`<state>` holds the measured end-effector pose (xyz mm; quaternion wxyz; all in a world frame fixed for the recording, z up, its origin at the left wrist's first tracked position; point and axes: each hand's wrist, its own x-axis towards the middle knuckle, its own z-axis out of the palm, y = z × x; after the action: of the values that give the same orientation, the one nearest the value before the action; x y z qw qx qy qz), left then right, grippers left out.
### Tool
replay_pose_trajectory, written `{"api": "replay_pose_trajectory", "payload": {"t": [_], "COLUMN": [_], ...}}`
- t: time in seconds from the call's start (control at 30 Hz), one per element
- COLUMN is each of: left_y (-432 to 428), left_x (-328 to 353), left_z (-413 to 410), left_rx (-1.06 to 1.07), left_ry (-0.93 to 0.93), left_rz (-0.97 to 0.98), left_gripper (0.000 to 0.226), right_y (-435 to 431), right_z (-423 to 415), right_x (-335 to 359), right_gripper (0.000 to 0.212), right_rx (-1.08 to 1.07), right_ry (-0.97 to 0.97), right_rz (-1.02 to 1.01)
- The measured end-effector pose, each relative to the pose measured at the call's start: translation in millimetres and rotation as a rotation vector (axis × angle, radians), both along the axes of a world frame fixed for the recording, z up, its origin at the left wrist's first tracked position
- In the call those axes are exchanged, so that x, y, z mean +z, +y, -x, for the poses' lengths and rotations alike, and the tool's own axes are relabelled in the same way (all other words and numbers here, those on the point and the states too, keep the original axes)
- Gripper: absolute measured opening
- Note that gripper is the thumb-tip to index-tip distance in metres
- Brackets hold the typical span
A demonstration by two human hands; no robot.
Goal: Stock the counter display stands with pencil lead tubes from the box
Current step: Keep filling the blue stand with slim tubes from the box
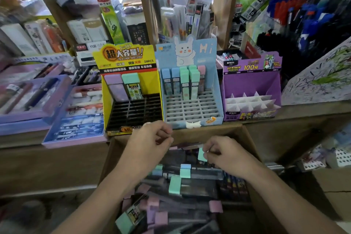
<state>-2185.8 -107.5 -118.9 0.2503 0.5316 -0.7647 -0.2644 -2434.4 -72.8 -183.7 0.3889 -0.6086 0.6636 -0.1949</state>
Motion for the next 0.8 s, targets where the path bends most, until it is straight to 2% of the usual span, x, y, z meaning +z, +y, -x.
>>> {"api": "replay_pose_trajectory", "payload": {"t": [0.1,0.3,0.53,0.7,0.8], "left_y": [24.8,60.7,78.7,79.9,79.9], "left_x": [-15.4,-39.0,-53.4,-56.2,-57.5], "left_z": [-19.7,-50.6,-68.2,-68.2,-66.1], "left_rx": [0.001,-0.027,-0.077,-0.086,-0.112], "left_ry": [-0.041,-0.145,-0.264,-0.175,-0.182], "left_rz": [-0.143,-0.405,-0.376,-0.377,-0.381], "left_gripper": [0.015,0.027,0.041,0.036,0.036], "right_y": [5.5,25.4,64.9,80.0,84.6], "right_z": [-10.0,-36.9,-63.2,-70.2,-72.3], "right_x": [6.2,23.5,27.3,19.2,13.6], "right_gripper": [0.008,0.014,0.027,0.045,0.049], "right_rx": [0.062,0.243,0.442,0.525,0.518], "right_ry": [0.016,0.091,0.197,0.293,0.316], "right_rz": [0.004,0.009,0.001,0.018,0.058]}}
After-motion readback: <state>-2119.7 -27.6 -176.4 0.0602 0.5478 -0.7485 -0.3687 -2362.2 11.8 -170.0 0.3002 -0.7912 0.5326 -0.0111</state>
